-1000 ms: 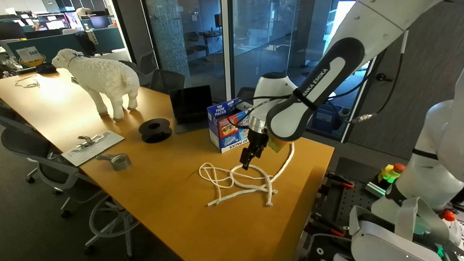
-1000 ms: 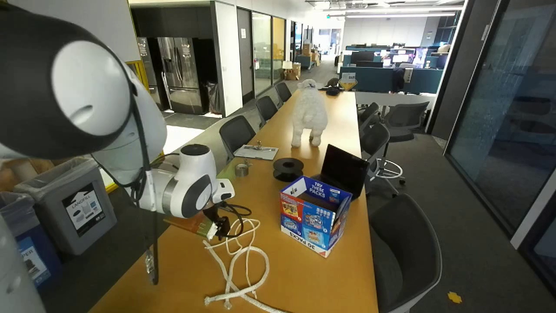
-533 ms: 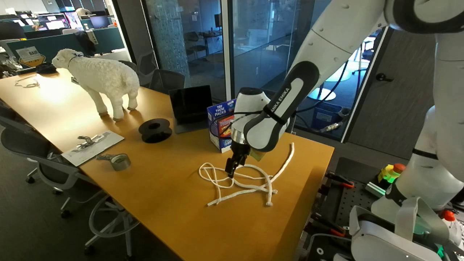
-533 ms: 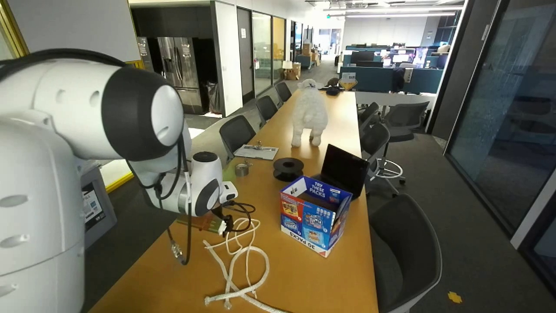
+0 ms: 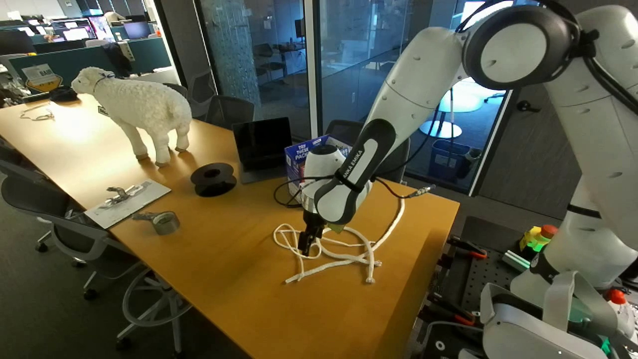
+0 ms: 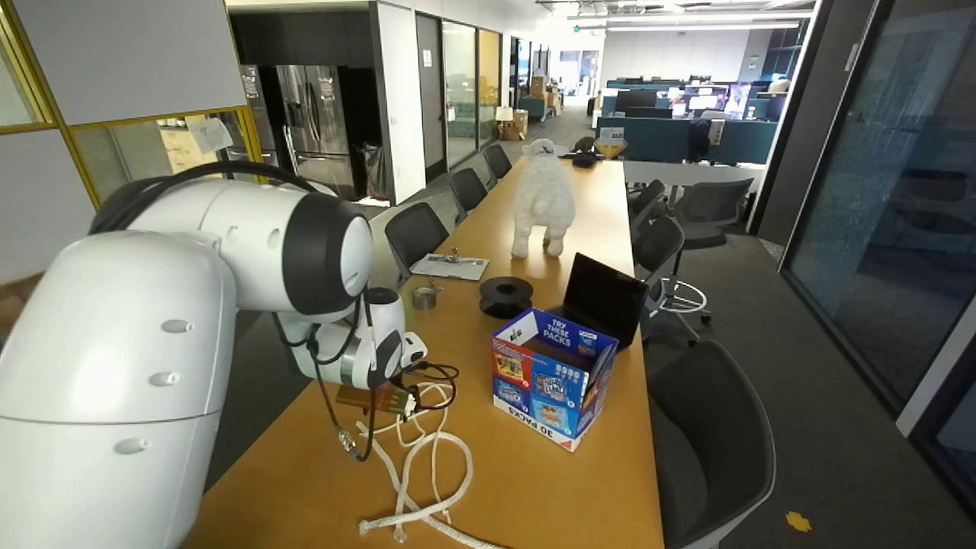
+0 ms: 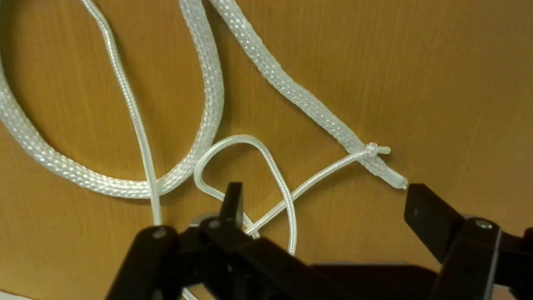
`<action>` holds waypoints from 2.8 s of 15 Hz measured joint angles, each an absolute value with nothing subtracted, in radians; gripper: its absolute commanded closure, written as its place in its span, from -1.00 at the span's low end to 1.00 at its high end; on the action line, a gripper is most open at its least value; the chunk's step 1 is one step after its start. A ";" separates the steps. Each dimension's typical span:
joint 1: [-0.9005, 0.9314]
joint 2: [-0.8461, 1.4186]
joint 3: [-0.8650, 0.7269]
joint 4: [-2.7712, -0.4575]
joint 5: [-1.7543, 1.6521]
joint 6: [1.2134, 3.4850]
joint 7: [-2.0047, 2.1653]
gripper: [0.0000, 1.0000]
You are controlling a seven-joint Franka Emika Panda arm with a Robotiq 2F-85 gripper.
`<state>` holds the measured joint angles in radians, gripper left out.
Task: Put the ropes in the box one at a time
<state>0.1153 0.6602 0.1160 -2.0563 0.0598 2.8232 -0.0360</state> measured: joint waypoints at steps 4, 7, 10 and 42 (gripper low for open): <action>0.131 0.762 0.082 -1.943 0.000 2.817 -0.035 -1.00; 0.168 0.841 0.030 -1.850 -0.039 2.797 -0.027 -1.00; 0.178 0.915 0.012 -1.763 -0.046 2.775 -0.025 -1.00; 0.172 1.060 -0.001 -1.473 -0.046 2.572 0.013 0.94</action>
<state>0.1716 1.0604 -0.0015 -1.4729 -0.0459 2.5718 0.0127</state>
